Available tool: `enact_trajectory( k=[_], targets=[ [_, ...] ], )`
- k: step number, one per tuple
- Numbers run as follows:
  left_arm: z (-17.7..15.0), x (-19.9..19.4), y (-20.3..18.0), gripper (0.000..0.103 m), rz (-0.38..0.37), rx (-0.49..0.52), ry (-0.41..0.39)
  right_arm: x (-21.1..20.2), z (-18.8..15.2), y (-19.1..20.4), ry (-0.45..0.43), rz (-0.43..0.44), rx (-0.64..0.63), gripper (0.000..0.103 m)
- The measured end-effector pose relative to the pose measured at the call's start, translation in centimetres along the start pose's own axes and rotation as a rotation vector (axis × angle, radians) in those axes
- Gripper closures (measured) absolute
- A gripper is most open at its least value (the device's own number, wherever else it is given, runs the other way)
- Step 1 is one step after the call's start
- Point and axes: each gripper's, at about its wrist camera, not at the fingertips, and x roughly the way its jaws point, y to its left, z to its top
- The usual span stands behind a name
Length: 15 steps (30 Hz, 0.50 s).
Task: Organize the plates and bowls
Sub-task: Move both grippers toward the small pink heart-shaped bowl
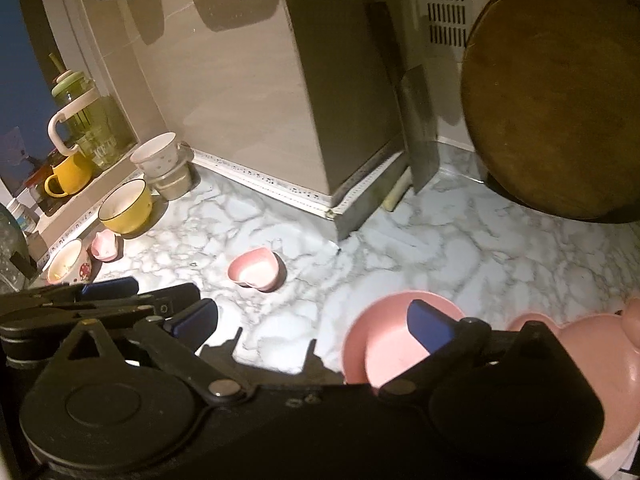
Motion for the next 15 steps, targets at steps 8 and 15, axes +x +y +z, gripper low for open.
enact_trajectory(
  k=[8,15],
  targets=[
    [1.7,3.6,3.5,0.025,0.067,-0.051,0.049,4.6,2.7,1.1,0.063,0.019,-0.002,0.002],
    [2.8,8.8,6.9,0.025,0.101,-0.159,0.141,9.9,4.3,1.5,0.153,0.034,0.021,0.004]
  ],
)
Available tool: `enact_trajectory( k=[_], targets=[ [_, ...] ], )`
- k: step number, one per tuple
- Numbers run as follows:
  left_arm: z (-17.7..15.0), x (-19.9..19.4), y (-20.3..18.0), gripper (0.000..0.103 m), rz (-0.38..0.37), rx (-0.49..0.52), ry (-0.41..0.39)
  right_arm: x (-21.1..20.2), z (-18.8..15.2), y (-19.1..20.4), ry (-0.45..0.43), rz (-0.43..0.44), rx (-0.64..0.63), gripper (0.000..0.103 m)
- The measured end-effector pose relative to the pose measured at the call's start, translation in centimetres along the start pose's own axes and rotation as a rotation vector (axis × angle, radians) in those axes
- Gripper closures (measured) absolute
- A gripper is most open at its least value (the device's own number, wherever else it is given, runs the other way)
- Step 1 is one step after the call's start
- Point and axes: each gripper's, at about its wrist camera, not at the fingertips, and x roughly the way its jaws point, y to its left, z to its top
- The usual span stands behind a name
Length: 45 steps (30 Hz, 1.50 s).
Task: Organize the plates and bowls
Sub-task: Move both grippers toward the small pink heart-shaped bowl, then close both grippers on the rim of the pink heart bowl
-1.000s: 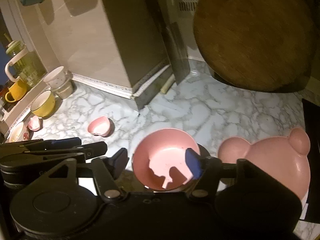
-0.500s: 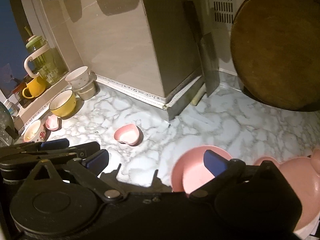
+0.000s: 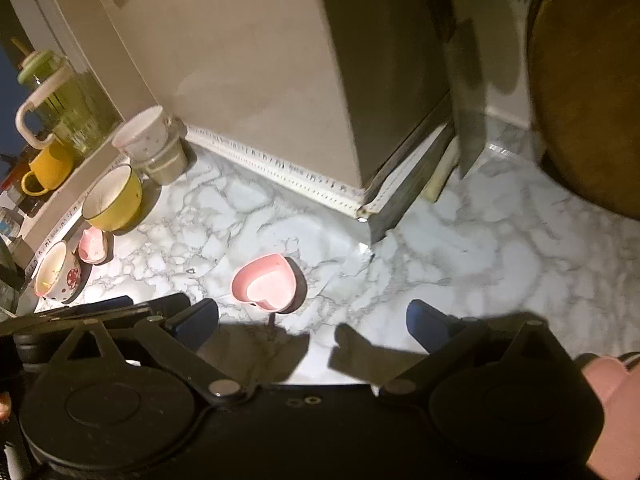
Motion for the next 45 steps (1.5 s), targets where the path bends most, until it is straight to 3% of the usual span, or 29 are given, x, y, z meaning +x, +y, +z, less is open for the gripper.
enact_trajectory(
  k=[15,22,36,40,45],
  targets=[
    [2.7,8.3,0.7,0.025,0.007,-0.053,0.103,9.3,2.1,0.8,0.174,-0.019,-0.080,0.025],
    [2.6,10.3,0.6,0.027,-0.014,-0.049,0.133,12.1,2.3,1.5,0.224,-0.017,-0.137,0.042],
    [2.7,11.0,0.2,0.081,-0.063,0.005,0.143,14.1,2.1,2.0,0.273,0.038,-0.133,0.085],
    [2.6,10.9,0.1,0.090,-0.070,0.002,0.144,14.2,2.1,1.9,0.274,0.049,-0.127,0.094],
    [2.6,11.1,0.4,0.093,-0.089,-0.028,0.156,14.1,2.1,2.0,0.267,0.051,-0.125,0.097]
  ],
)
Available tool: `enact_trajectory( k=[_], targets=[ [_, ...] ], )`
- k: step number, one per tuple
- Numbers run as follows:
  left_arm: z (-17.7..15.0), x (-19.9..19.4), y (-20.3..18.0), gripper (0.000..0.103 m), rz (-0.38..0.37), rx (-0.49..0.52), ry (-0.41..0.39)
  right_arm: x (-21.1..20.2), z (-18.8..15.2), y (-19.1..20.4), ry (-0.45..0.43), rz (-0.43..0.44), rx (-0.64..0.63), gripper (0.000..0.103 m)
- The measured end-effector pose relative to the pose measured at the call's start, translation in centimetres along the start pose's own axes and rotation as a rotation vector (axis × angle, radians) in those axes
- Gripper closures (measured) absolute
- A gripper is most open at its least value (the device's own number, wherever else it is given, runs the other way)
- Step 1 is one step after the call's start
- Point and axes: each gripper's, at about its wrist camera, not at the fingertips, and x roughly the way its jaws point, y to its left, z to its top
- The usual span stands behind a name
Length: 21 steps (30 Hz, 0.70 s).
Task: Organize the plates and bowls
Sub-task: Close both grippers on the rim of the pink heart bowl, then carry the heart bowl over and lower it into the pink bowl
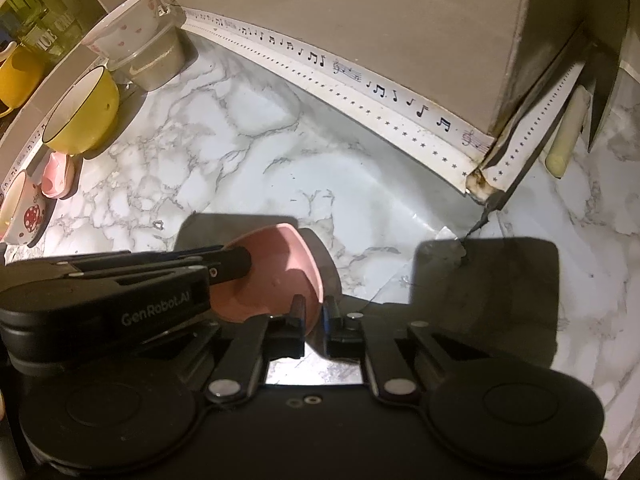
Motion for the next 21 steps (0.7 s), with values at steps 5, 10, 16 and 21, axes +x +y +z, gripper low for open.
enact_trajectory(
  k=[5,10,16,21],
  targets=[
    [-0.2,-0.6,-0.3,0.094,-0.002,-0.001,-0.007,-0.5,0.1,-0.2,-0.013,0.003,0.007,0.098],
    [-0.3,-1.9,-0.9,0.094,-0.006,0.006,-0.014,-2.3,0.0,-0.2,-0.032,0.017,0.010,0.099],
    [-1.0,-4.3,-2.5,0.094,-0.016,0.045,-0.042,-4.8,-1.1,-0.1,-0.064,0.012,0.002,0.099],
    [-2.1,-6.5,-4.0,0.094,-0.039,0.084,-0.063,-7.1,-2.3,-0.2,-0.098,0.002,0.016,0.099]
  ],
)
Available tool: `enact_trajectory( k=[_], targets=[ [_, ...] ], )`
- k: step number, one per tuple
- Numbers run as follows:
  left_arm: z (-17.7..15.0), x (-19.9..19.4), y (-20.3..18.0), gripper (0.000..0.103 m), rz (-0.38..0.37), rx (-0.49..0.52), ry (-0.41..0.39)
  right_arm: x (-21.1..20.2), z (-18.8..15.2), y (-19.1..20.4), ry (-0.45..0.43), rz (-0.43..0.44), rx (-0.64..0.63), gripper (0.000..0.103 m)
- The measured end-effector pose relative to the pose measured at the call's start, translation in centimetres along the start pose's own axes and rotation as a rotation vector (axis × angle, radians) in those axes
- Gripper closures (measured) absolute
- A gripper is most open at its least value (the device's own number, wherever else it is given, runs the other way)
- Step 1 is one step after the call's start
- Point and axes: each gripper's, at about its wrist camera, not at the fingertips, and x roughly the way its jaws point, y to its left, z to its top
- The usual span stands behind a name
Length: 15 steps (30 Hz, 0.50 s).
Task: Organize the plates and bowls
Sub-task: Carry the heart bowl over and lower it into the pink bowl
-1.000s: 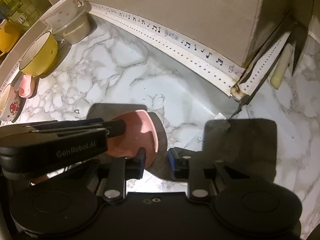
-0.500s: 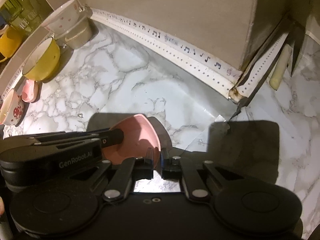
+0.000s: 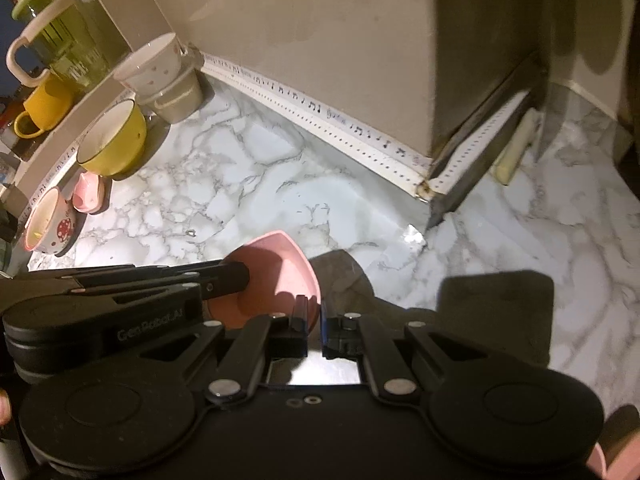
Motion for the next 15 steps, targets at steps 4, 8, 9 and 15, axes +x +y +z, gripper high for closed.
enact_trajectory(
  k=[4,8,9,15],
  targets=[
    [-0.6,-1.8,-1.4,0.094,-0.021,0.035,-0.017,-2.3,-1.1,-0.1,-0.032,-0.012,0.013,0.099],
    [-1.3,-3.5,-3.0,0.094,-0.048,0.068,-0.033,-4.4,-2.3,-0.4,-0.065,-0.026,0.032,0.099],
    [-1.5,-4.0,-3.4,0.094,-0.056,0.077,-0.036,-5.0,-2.7,-0.5,-0.074,-0.031,0.038,0.099],
    [-2.8,-6.0,-6.1,0.094,-0.103,0.136,-0.051,-8.3,-4.9,-1.5,-0.123,-0.054,0.074,0.099]
  ],
)
